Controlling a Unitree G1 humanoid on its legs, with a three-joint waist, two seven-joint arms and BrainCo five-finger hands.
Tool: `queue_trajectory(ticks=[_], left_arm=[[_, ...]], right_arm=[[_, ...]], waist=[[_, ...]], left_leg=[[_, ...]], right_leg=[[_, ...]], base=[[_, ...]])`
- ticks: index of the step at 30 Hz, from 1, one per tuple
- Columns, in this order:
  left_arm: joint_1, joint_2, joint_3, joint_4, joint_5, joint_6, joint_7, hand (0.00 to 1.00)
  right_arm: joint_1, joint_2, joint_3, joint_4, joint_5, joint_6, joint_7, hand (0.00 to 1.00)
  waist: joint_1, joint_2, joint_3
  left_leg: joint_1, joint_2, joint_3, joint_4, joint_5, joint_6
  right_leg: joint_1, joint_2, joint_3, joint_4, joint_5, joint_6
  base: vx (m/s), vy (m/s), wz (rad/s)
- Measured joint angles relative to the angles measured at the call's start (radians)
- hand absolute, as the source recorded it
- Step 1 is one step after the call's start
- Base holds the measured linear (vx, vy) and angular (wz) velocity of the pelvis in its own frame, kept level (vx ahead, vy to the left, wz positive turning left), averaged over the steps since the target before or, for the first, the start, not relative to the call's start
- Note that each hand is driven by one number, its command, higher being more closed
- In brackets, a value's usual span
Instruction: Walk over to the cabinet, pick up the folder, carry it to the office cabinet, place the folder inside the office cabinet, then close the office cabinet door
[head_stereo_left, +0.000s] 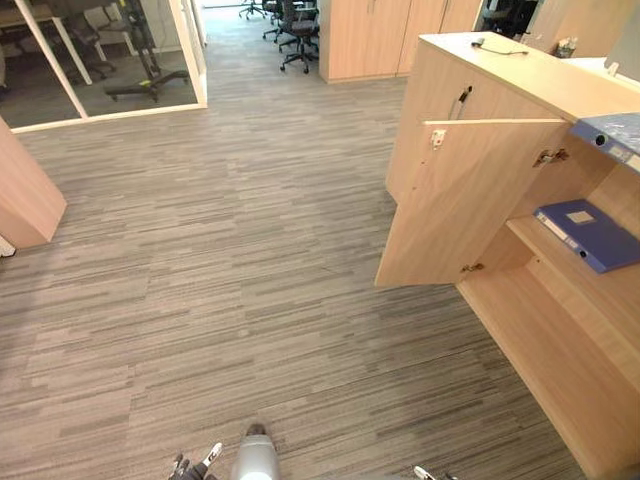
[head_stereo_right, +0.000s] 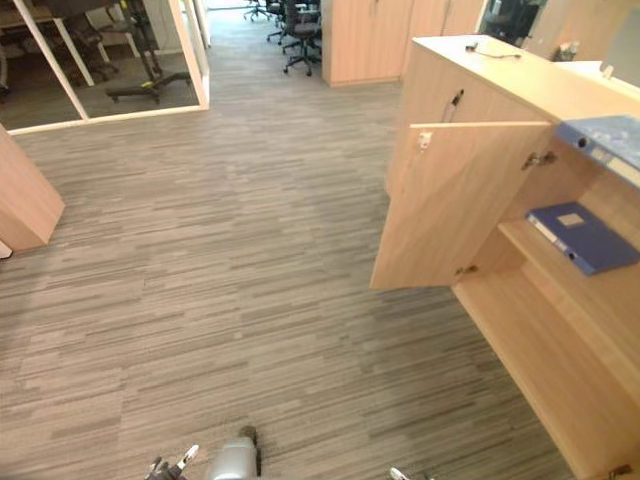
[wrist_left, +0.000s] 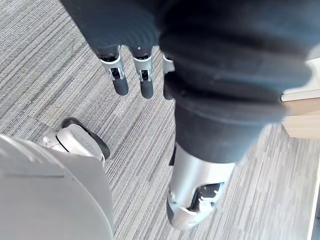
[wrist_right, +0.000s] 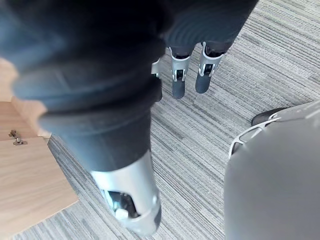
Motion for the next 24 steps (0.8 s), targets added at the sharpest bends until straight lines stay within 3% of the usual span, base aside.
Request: queue_trajectory(ticks=[3, 7, 8, 10, 12, 14, 15, 17, 18, 20, 22, 24], left_arm=[[0.000, 0.036, 0.014, 0.046, -0.003, -0.001, 0.000, 0.00], [0.020, 0.057, -0.008, 0.074, 0.032, 0.004, -0.001, 0.00], [0.023, 0.062, -0.021, 0.074, 0.044, 0.004, -0.003, 0.00], [0.024, 0.074, -0.045, 0.076, 0.080, 0.007, -0.007, 0.00], [0.040, 0.091, -0.068, 0.083, 0.130, 0.014, -0.010, 0.00], [0.049, 0.110, -0.100, 0.083, 0.166, 0.017, -0.012, 0.00], [0.049, 0.113, -0.108, 0.083, 0.172, 0.017, -0.013, 0.00], [0.034, 0.125, -0.135, 0.083, 0.183, 0.018, -0.013, 0.00], [0.025, 0.125, -0.137, 0.083, 0.183, 0.018, -0.013, 0.00], [-0.018, 0.123, -0.156, 0.083, 0.183, 0.018, -0.013, 0.00], [-0.056, 0.111, -0.167, 0.074, 0.189, 0.020, -0.016, 0.00], [-0.070, 0.079, -0.170, 0.055, 0.194, 0.017, -0.020, 0.00]], right_arm=[[-0.011, 0.022, -0.003, 0.022, -0.034, 0.002, 0.008, 0.00], [-0.021, 0.020, -0.047, 0.041, -0.038, 0.008, 0.015, 0.00], [-0.018, 0.017, -0.060, 0.041, -0.038, 0.010, 0.015, 0.00], [-0.011, 0.010, -0.067, 0.040, -0.037, 0.015, 0.015, 0.00], [0.001, 0.002, -0.054, 0.022, -0.032, 0.014, 0.015, 0.00], [0.001, -0.008, -0.017, 0.012, -0.035, 0.014, 0.009, 0.00], [0.000, -0.011, -0.013, 0.011, -0.034, 0.014, 0.010, 0.00], [-0.021, -0.026, 0.020, 0.012, -0.034, 0.006, 0.011, 0.00], [-0.026, -0.031, 0.025, 0.012, -0.035, 0.005, 0.011, 0.00], [-0.037, -0.033, 0.029, 0.012, -0.038, 0.003, 0.011, 0.00], [-0.032, -0.026, 0.026, 0.009, -0.065, 0.005, 0.011, 0.00], [-0.018, -0.027, 0.010, -0.010, -0.074, 0.007, 0.011, 0.00]], waist=[[0.010, -0.053, -0.026], [0.015, -0.049, -0.040], [0.012, -0.044, -0.043], [0.008, -0.039, -0.042], [-0.013, -0.030, -0.045], [-0.025, -0.028, -0.048], [-0.029, -0.025, -0.050], [-0.045, -0.004, -0.041], [-0.050, 0.002, -0.035], [-0.057, 0.005, -0.011], [-0.064, -0.038, 0.004], [-0.073, -0.009, -0.006]], left_leg=[[0.017, -0.059, 0.102, 0.018, -0.051, 0.060], [0.126, -0.108, 0.209, -0.046, -0.077, 0.103], [0.163, -0.126, 0.227, -0.078, -0.083, 0.115], [0.226, -0.150, 0.262, -0.127, -0.088, 0.132], [0.306, -0.165, 0.312, -0.206, -0.081, 0.150], [0.341, -0.161, 0.347, -0.252, -0.075, 0.152], [0.343, -0.155, 0.357, -0.265, -0.074, 0.155], [0.343, -0.102, 0.390, -0.290, -0.070, 0.153], [0.347, -0.087, 0.396, -0.290, -0.073, 0.149], [0.390, -0.043, 0.434, -0.286, -0.088, 0.121], [0.436, -0.046, 0.465, -0.255, -0.119, 0.067], [0.437, -0.005, 0.471, -0.245, -0.126, 0.051]], right_leg=[[-0.029, -0.104, 0.071, 0.014, 0.043, 0.069], [-0.075, -0.193, 0.156, 0.115, 0.108, 0.072], [-0.116, -0.226, 0.156, 0.211, 0.118, 0.063], [-0.190, -0.282, 0.142, 0.371, 0.152, 0.010], [-0.222, -0.372, -0.004, 0.496, 0.209, -0.084], [-0.227, -0.399, -0.096, 0.516, 0.209, -0.087], [-0.236, -0.396, -0.115, 0.511, 0.199, -0.078], [-0.291, -0.321, -0.188, 0.463, 0.100, -0.009], [-0.300, -0.298, -0.212, 0.449, 0.082, -0.006], [-0.328, -0.238, -0.273, 0.394, 0.065, -0.010], [-0.320, -0.230, -0.309, 0.250, 0.157, -0.079], [-0.312, -0.179, -0.311, 0.217, 0.147, -0.086]], base=[[0.42, 0.423, -0.59], [0.23, 0.324, -0.76], [0.11, 0.308, -0.63], [0.07, 0.255, -0.54], [0.04, 0.195, -0.53], [0.01, 0.105, -0.59], [0.00, 0.054, -0.71], [0.02, -0.026, -0.78], [0.03, -0.103, -0.73], [0.04, -0.179, -0.59], [0.06, -0.220, -0.43], [0.13, -0.205, -0.34]])
